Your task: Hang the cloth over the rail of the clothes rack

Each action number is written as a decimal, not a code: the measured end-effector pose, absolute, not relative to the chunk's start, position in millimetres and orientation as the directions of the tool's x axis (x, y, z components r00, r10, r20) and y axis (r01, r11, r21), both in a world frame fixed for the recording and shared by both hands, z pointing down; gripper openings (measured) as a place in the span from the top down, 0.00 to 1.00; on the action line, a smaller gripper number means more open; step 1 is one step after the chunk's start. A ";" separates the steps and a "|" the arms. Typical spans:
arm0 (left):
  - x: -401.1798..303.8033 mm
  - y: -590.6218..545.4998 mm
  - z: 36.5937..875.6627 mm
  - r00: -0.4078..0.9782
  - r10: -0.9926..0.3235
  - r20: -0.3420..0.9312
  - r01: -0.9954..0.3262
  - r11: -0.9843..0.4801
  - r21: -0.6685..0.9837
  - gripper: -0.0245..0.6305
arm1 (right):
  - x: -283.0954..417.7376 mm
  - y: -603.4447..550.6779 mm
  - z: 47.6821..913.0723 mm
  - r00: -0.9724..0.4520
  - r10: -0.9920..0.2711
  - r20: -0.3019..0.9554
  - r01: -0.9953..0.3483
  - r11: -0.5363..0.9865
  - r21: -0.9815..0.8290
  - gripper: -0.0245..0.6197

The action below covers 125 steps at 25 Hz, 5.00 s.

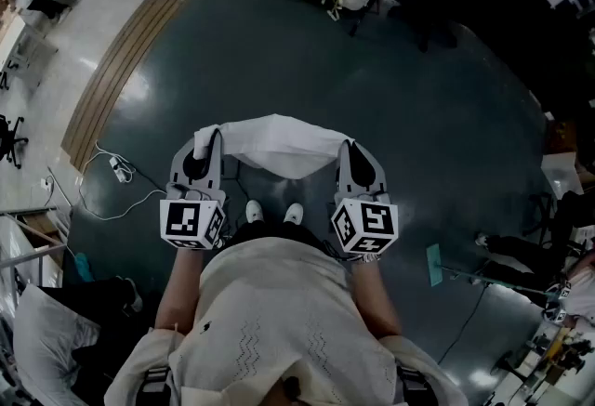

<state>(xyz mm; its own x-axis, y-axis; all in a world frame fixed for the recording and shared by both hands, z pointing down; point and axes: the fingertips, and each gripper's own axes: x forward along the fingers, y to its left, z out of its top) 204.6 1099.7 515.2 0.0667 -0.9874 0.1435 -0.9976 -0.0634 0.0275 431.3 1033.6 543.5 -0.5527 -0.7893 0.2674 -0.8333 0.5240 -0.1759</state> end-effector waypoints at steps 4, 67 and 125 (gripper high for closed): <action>209.9 1091.7 514.1 0.057 -0.990 0.128 -0.997 -0.051 0.050 0.93 | 439.9 1023.5 542.8 -0.559 -0.790 0.253 -0.829 0.531 -0.176 0.93; -191.5 614.9 527.1 0.191 -0.969 0.157 -0.981 -0.194 -0.003 0.93 | 87.4 577.2 569.2 -0.381 -0.870 0.313 -0.916 0.311 -0.251 0.93; -70.7 -25.6 524.8 0.469 -0.868 0.164 -0.880 -0.474 0.012 0.93 | 221.1 9.5 558.4 -0.131 -0.938 0.322 -0.964 0.045 -0.260 0.93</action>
